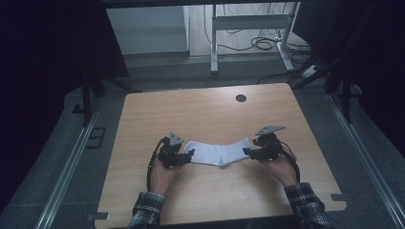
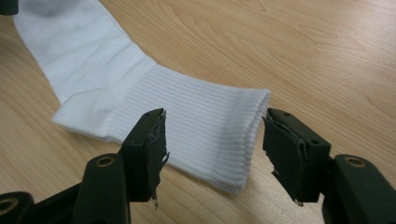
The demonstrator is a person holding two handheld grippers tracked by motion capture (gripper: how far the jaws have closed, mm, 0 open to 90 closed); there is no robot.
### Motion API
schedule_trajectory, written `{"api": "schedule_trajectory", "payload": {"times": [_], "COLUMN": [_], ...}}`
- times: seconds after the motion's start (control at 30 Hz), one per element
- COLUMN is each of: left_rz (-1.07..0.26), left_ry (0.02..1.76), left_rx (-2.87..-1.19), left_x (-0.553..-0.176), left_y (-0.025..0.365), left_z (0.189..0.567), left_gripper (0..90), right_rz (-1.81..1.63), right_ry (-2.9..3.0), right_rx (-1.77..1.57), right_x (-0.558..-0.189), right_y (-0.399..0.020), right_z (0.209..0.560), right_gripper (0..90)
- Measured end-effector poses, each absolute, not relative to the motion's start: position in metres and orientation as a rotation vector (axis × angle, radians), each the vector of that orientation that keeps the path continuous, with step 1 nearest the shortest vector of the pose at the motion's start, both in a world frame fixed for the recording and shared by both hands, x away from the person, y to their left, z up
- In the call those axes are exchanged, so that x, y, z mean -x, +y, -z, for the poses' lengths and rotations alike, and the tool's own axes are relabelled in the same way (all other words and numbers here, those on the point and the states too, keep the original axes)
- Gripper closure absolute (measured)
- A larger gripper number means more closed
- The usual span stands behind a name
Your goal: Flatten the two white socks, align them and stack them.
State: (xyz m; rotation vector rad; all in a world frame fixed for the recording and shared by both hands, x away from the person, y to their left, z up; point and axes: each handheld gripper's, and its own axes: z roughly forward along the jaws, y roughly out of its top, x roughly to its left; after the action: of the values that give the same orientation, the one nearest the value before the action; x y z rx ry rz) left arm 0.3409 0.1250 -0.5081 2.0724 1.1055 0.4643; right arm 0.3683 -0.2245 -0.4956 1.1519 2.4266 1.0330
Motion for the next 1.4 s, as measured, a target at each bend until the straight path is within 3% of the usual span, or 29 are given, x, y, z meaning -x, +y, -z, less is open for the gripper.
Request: {"api": "schedule_trajectory", "payload": {"times": [1.4], "left_rz": [-0.399], "left_ry": [1.020], "left_rx": [-2.053], "left_x": [-0.287], "left_y": [0.143], "left_z": [0.491], "left_gripper": [21.0], "right_rz": [-1.075], "right_ry": [2.402], "right_rx": [-1.104], "right_x": [-0.325], "right_y": [-0.254], "right_z": [0.482], "right_gripper": [25.1]}}
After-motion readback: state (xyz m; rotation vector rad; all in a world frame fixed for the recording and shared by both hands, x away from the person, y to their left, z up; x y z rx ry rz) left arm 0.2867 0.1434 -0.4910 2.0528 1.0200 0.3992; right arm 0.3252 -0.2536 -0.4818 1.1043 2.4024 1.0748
